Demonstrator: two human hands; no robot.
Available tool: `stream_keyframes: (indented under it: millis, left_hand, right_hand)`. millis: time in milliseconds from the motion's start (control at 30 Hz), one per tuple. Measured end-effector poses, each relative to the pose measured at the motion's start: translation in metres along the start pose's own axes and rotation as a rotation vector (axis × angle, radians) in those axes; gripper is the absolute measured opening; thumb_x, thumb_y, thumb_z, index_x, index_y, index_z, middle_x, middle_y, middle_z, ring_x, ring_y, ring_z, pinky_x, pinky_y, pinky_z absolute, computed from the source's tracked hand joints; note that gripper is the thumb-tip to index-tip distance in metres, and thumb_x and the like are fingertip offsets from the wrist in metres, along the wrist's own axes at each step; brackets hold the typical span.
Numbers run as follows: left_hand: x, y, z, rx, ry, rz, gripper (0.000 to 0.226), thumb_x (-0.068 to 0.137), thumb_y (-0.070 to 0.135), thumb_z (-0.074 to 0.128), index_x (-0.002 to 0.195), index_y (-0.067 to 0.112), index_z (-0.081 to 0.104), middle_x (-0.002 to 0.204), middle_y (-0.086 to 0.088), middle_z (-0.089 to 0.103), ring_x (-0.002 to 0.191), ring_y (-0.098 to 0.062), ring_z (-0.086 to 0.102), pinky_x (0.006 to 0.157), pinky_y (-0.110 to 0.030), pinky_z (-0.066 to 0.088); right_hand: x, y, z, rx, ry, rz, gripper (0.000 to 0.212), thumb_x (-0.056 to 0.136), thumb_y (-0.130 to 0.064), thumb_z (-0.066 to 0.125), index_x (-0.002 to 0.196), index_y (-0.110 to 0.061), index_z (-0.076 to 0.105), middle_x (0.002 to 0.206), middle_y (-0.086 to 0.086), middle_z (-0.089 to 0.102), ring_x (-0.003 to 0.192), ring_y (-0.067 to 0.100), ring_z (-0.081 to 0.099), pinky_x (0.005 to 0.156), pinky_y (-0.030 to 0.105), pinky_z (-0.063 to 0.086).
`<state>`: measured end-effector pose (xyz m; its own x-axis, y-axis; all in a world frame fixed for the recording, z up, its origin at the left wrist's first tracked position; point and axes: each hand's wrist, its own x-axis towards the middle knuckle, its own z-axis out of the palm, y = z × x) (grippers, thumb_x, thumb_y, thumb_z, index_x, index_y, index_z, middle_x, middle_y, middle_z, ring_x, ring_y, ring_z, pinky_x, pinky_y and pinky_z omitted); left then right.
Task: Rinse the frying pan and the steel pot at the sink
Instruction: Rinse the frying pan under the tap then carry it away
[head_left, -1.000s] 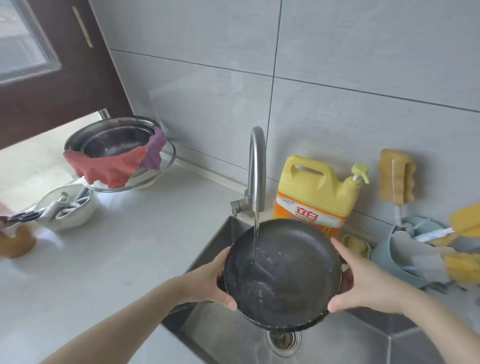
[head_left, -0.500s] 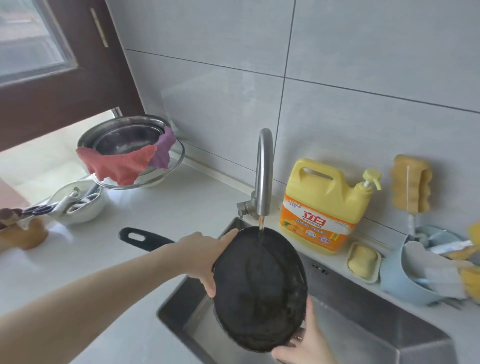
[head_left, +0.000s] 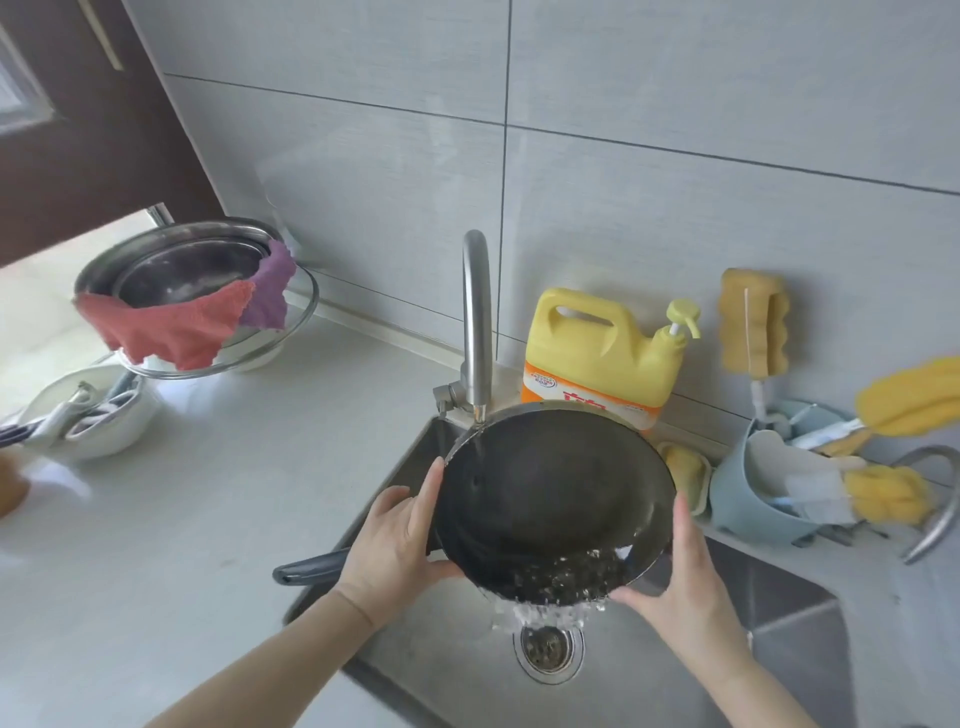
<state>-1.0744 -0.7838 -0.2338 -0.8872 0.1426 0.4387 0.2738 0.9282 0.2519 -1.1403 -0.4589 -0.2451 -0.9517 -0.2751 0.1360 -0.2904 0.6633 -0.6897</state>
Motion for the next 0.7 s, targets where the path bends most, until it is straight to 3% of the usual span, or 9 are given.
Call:
stream_keyframes:
  millis: [67,133,233,300,367,433,500,600,700]
  left_hand:
    - [-0.004,0.001,0.004,0.019,0.042,0.005,0.136,0.065,0.052,0.085,0.156,0.011,-0.007,0.074,0.004,0.062,0.068,-0.019,0.063,0.093,-0.041,0.046]
    - [-0.005,0.006,0.002,0.050,0.101,0.027,0.123,0.074,0.055,0.076,0.156,0.010,-0.003,0.076,0.003,0.062,0.068,-0.019,0.061,0.096,-0.040,0.040]
    - [0.001,0.011,-0.003,0.116,0.213,0.093,0.108,0.081,0.054,0.068,0.154,0.006,0.004,0.079,-0.001,0.063,0.070,-0.020,0.062,0.097,-0.043,0.039]
    - [0.008,0.015,-0.008,0.152,0.253,0.129,0.111,0.081,0.051,0.072,0.155,0.007,0.002,0.081,-0.003,0.064,0.073,-0.021,0.063,0.099,-0.045,0.039]
    - [0.014,0.018,-0.011,0.165,0.276,0.153,0.120,0.076,0.047,0.080,0.155,0.008,-0.001,0.083,-0.006,0.066,0.076,-0.024,0.066,0.102,-0.044,0.036]
    - [0.020,0.020,-0.015,0.170,0.295,0.164,0.122,0.075,0.046,0.082,0.155,0.009,-0.002,0.084,-0.007,0.068,0.077,-0.025,0.068,0.106,-0.041,0.032]
    - [0.022,0.020,-0.016,0.175,0.305,0.168,0.120,0.077,0.048,0.080,0.155,0.010,-0.003,0.084,-0.005,0.069,0.077,-0.024,0.068,0.111,-0.037,0.027]
    - [0.025,0.022,-0.020,0.166,0.297,0.161,0.127,0.072,0.048,0.084,0.156,0.011,-0.003,0.082,-0.003,0.068,0.076,-0.022,0.068,0.110,-0.037,0.028]
    - [0.026,0.024,-0.023,0.163,0.302,0.168,0.128,0.071,0.048,0.084,0.156,0.011,-0.004,0.082,-0.004,0.068,0.075,-0.022,0.068,0.106,-0.041,0.033]
  right_hand:
    - [-0.004,-0.001,-0.004,-0.044,0.023,-0.022,0.120,0.058,-0.028,0.092,0.139,-0.045,0.004,0.149,-0.015,0.006,0.142,0.008,0.021,0.104,0.011,0.017]
    - [-0.006,-0.005,-0.007,-0.104,0.080,-0.037,0.119,0.054,-0.026,0.094,0.142,-0.035,0.014,0.149,-0.005,0.018,0.141,0.021,0.032,0.103,0.015,0.022]
    - [-0.002,-0.008,-0.016,-0.280,0.241,-0.083,0.131,0.036,-0.029,0.097,0.144,0.001,0.030,0.130,0.032,0.053,0.117,0.042,0.054,0.086,0.039,0.051]
    - [-0.002,-0.015,-0.023,-0.303,0.305,-0.102,0.128,0.043,-0.043,0.091,0.141,0.002,0.022,0.120,0.040,0.055,0.112,0.044,0.053,0.079,0.051,0.054]
    - [0.000,-0.017,-0.031,-0.309,0.375,-0.140,0.121,0.055,-0.052,0.083,0.142,-0.005,0.014,0.118,0.040,0.056,0.108,0.046,0.055,0.079,0.053,0.054]
    - [0.002,-0.020,-0.038,-0.317,0.414,-0.167,0.104,0.074,-0.067,0.061,0.142,-0.004,0.014,0.117,0.039,0.056,0.108,0.043,0.052,0.079,0.054,0.053]
    - [0.004,-0.023,-0.042,-0.302,0.427,-0.179,0.101,0.079,-0.073,0.048,0.141,0.000,0.016,0.115,0.040,0.056,0.106,0.039,0.047,0.080,0.056,0.052]
    - [0.005,-0.029,-0.047,-0.303,0.448,-0.203,0.099,0.080,-0.067,0.055,0.135,0.009,0.023,0.104,0.040,0.058,0.098,0.035,0.044,0.072,0.060,0.053]
    - [0.002,-0.027,-0.047,-0.303,0.433,-0.162,0.117,0.053,-0.043,0.089,0.135,0.007,0.024,0.103,0.040,0.057,0.098,0.035,0.041,0.076,0.057,0.053]
